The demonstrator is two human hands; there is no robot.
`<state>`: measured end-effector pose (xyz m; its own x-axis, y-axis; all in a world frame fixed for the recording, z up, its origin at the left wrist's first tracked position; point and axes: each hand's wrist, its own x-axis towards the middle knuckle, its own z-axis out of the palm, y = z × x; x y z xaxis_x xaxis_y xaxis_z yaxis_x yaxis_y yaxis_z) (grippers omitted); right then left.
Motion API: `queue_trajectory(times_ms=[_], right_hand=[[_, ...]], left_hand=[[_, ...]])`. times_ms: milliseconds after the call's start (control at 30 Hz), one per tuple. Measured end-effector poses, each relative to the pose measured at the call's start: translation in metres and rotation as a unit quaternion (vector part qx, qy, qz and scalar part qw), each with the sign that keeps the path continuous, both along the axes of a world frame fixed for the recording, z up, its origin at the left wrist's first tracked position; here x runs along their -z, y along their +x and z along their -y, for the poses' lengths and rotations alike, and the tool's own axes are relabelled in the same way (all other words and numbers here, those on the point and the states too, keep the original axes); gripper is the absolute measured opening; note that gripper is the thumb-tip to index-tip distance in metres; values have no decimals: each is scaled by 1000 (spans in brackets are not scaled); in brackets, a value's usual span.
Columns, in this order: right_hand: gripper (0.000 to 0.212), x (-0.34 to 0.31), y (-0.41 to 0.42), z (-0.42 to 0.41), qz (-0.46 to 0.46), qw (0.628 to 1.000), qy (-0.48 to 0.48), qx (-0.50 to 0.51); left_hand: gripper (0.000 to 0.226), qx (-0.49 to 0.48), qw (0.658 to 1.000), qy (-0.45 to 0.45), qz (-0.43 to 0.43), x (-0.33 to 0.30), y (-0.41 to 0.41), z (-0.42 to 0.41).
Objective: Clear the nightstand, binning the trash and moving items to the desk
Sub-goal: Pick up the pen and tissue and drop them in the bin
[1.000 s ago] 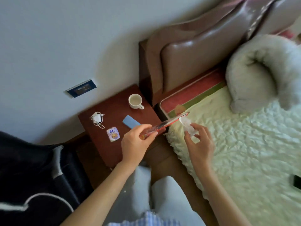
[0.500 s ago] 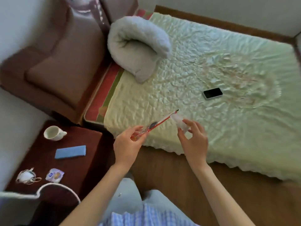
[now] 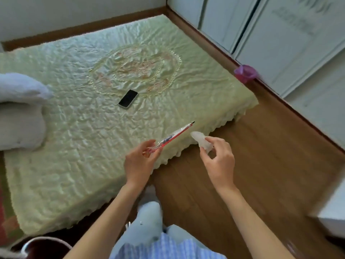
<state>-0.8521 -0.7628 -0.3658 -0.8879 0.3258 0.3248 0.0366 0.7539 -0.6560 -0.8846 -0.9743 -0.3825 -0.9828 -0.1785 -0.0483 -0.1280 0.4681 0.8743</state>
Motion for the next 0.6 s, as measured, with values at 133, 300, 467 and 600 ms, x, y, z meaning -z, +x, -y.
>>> queue_trajectory(times_ms=[133,300,467,600], right_hand=[[30,3,-11,-48,-1,996,6,87],[29,-4,-49,-101,-17,982,19,189],[29,-10,-90,-154,-53,959,19,278],[28,-10,-102,-198,-53,941,9,333]], left_hand=[[27,73,997,1,-2,-1,-46,-54],[24,150,989,18,8,-7,-112,-118],[19,220,975,26,11,-26,-179,-184],[17,284,959,14,14,-32,-218,-244]])
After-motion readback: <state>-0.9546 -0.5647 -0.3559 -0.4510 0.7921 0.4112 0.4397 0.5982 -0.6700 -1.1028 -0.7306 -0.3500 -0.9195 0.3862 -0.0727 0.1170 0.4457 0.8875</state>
